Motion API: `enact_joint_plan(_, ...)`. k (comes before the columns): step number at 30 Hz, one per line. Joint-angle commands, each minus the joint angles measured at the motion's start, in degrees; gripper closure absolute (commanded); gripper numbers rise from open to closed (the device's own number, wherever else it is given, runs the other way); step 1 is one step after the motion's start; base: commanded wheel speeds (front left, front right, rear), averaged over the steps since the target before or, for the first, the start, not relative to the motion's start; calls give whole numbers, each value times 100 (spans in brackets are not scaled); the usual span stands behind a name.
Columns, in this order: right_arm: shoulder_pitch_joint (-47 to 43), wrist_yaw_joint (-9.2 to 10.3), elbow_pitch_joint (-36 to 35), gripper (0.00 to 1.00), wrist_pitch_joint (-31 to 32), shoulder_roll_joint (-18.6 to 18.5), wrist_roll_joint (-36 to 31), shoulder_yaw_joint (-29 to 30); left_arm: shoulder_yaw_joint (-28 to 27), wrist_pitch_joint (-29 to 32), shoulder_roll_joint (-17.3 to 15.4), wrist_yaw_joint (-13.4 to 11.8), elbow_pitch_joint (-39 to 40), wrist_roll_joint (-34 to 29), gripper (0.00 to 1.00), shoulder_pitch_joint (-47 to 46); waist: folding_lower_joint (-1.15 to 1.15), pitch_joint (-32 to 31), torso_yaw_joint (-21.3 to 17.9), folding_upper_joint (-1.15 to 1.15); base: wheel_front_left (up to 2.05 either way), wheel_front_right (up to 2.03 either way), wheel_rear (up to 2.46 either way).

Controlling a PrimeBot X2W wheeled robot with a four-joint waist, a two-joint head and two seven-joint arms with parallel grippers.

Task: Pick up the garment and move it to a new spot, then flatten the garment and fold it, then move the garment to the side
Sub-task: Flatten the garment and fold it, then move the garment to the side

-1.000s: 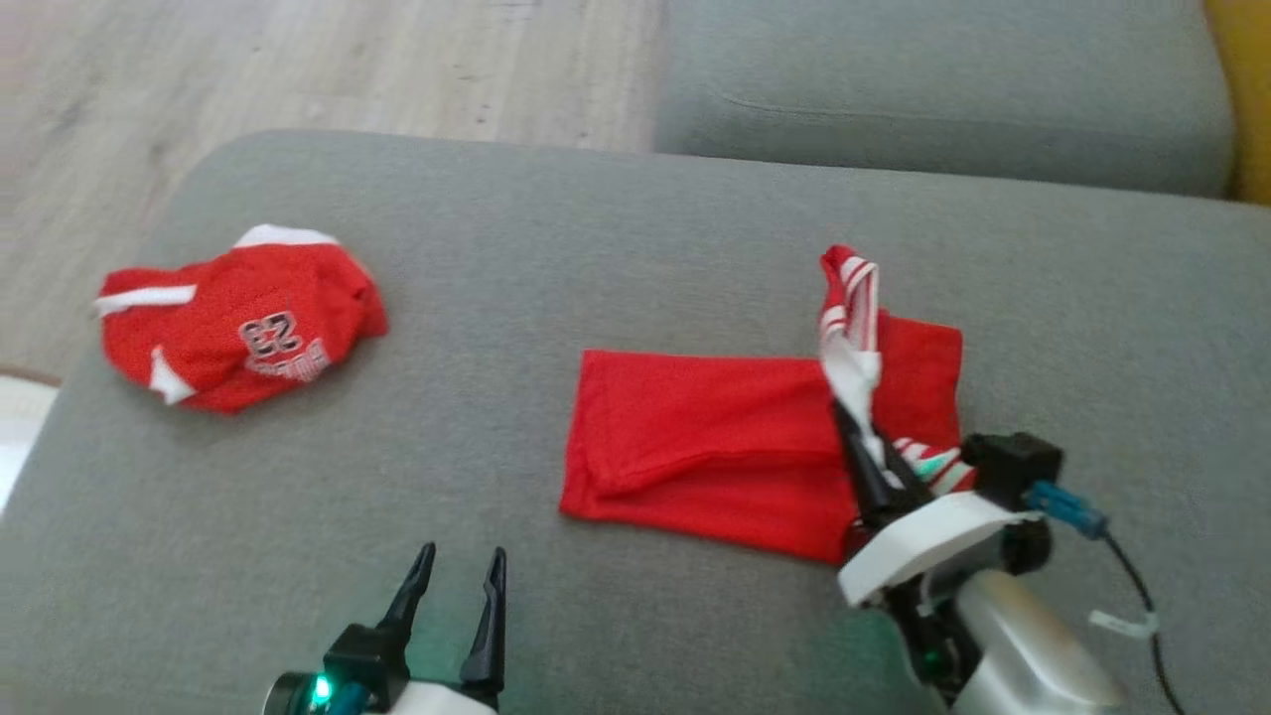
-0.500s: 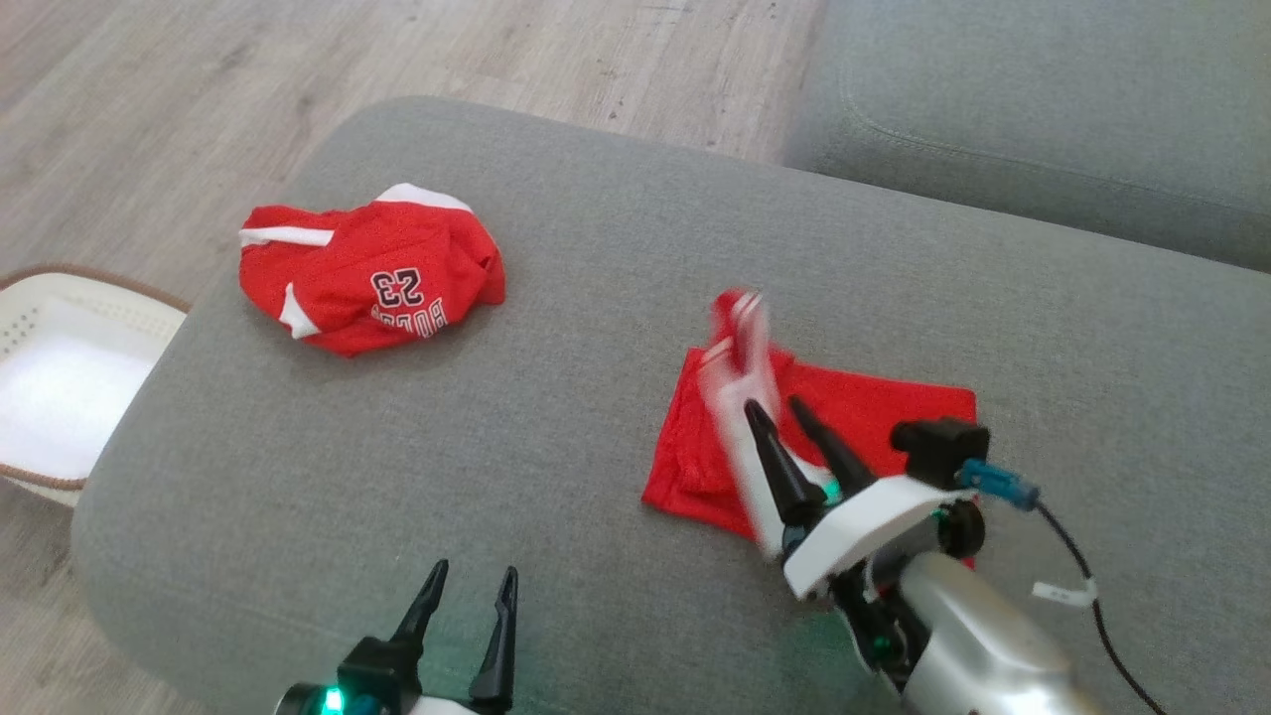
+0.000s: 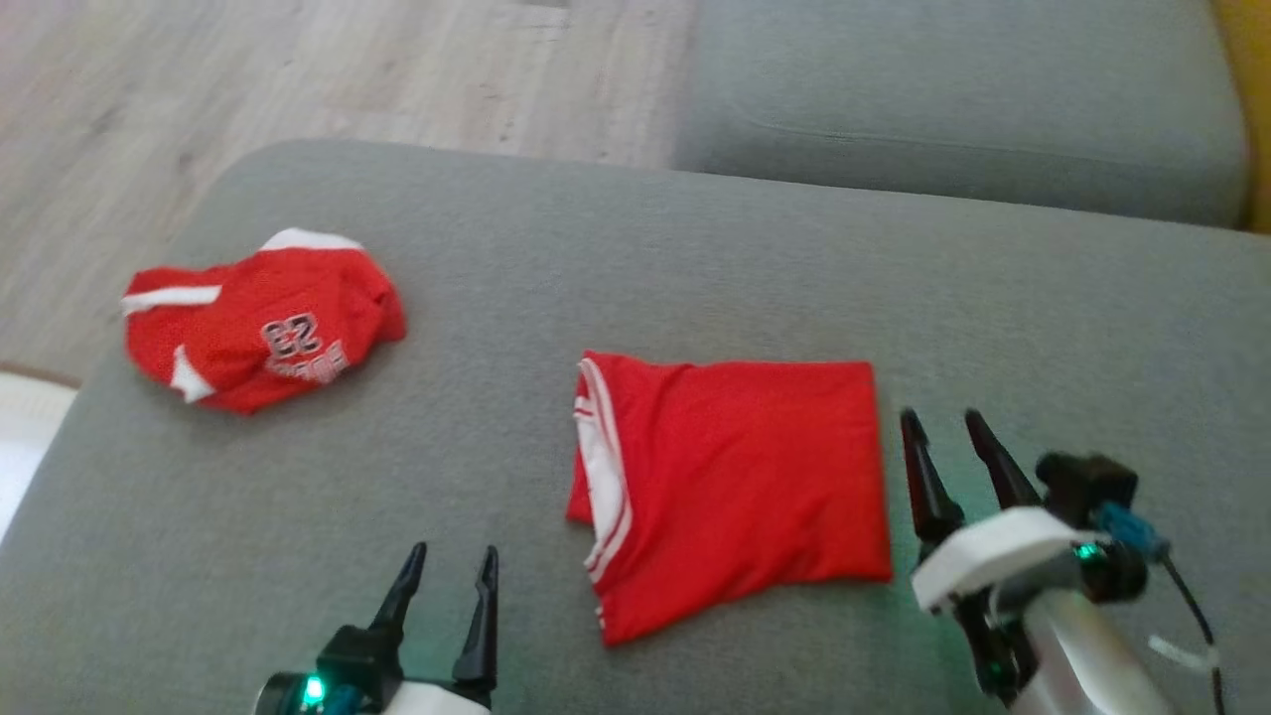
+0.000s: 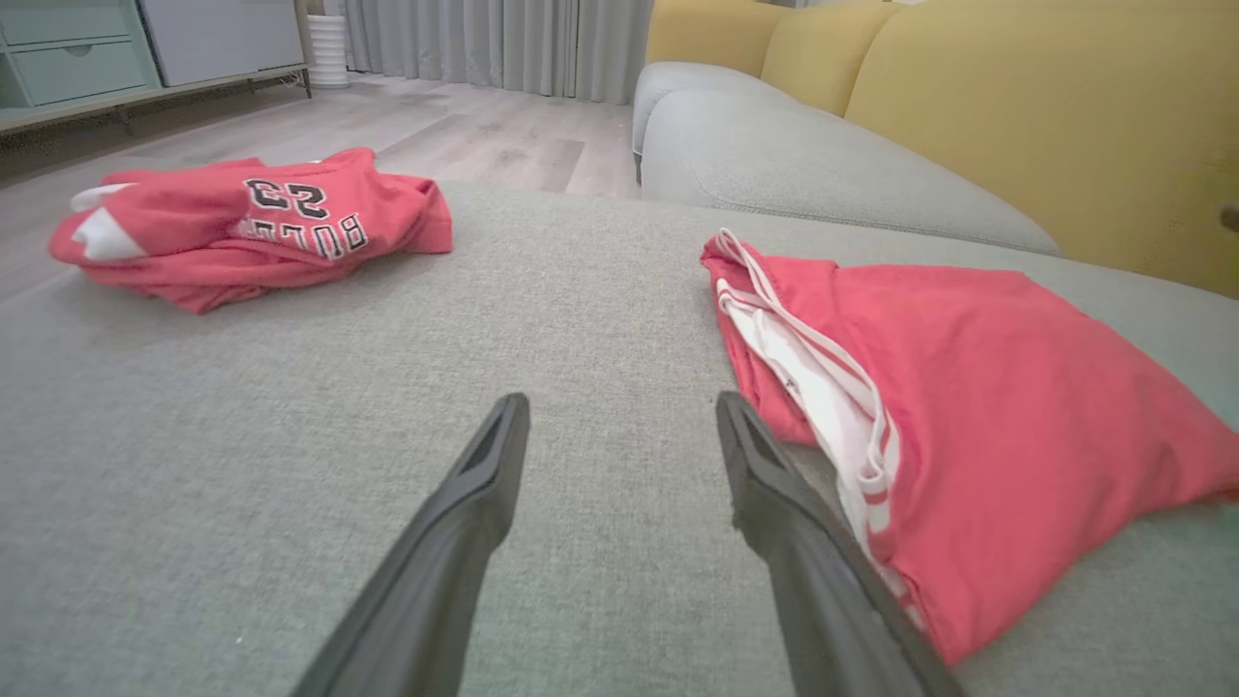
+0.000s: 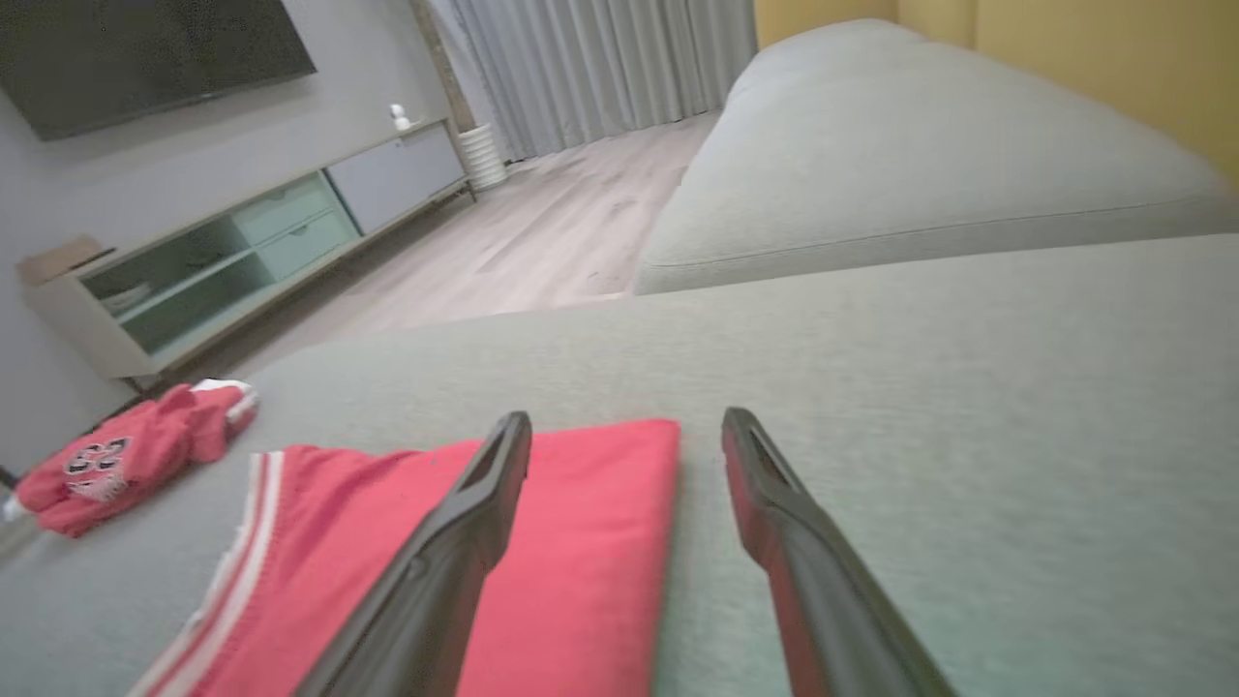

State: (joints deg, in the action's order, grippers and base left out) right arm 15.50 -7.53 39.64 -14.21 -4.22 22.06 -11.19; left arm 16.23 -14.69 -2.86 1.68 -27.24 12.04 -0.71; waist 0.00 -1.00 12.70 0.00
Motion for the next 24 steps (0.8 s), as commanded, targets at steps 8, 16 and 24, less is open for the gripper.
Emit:
enact_joint_plan(8,-527,4,-442,0,-78,109,-873,372,-461,-30,-2,-84,341,-136,0,-98,0,-153,-592,0,0,0,0)
enact_joint_plan(16,-795,4,-414,0,-78,132,-914,259,-516,-30,-2,-114,465,-140,0,80,0,-165,-755,0,0,0,0)
enact_joint_plan(24,-351,4,-251,0,-79,134,-789,-118,-293,-30,-2,-85,490,-104,0,-43,0,39,-500,0,0,0,0)
